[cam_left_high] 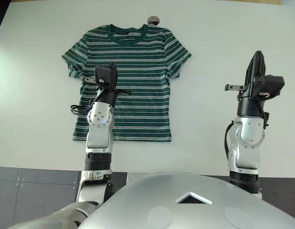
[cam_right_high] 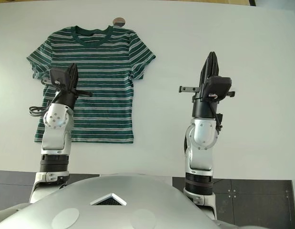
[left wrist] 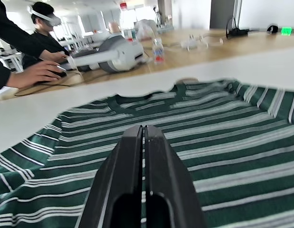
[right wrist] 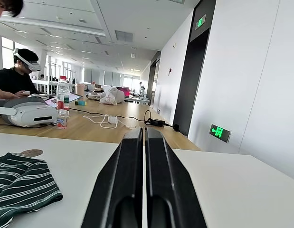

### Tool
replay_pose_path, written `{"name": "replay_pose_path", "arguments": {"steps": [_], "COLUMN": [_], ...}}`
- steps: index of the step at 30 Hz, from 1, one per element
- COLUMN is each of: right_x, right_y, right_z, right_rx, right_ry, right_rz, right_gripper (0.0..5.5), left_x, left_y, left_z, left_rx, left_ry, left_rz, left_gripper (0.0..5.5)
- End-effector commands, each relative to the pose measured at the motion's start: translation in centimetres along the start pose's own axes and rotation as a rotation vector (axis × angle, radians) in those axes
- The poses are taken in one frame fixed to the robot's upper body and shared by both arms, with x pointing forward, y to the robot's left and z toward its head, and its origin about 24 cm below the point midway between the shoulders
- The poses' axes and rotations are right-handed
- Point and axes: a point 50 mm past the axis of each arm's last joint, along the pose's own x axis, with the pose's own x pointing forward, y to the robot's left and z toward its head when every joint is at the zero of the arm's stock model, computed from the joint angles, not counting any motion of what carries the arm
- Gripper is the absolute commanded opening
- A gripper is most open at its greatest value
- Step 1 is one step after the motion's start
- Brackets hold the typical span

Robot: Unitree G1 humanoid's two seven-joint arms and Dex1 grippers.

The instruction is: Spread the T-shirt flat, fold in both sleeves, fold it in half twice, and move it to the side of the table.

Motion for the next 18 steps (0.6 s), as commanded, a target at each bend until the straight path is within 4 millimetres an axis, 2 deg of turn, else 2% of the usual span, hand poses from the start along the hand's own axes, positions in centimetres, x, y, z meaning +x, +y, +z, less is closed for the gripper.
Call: {"name": "replay_pose_path", "arguments": {"steps": [1,5,9,13,18], "right_x": [0.0,-0.1,0.0,0.1,0.2], "right_y": [0.0,0.1,0.2,0.3,0.0], "right_z": [-0.3,-0.3,0.0,0.1,0.1], "right_rx": [0.016,0.024,0.032,0.038,0.041], "right_ry": [0.026,0.022,0.005,-0.003,-0.006], "right_rz": [-0.005,-0.007,-0.007,-0.008,-0.019], "right_gripper": [0.1,0.1,0.1,0.1,0.1], "left_x": [0.7,1.0,1.1,-0.3,-1.4], "left_y": [-0.4,-0.8,-1.5,-4.3,-7.1], "left_z": [-0.2,-1.3,-2.7,-4.0,-2.6], "left_rx": [0.242,0.401,0.446,0.468,0.46], "left_ry": [0.126,0.297,0.424,0.471,0.42], "left_rz": [-0.154,-0.266,-0.344,-0.518,-0.731], "left_gripper": [0.12,0.12,0.12,0.12,0.12]}}
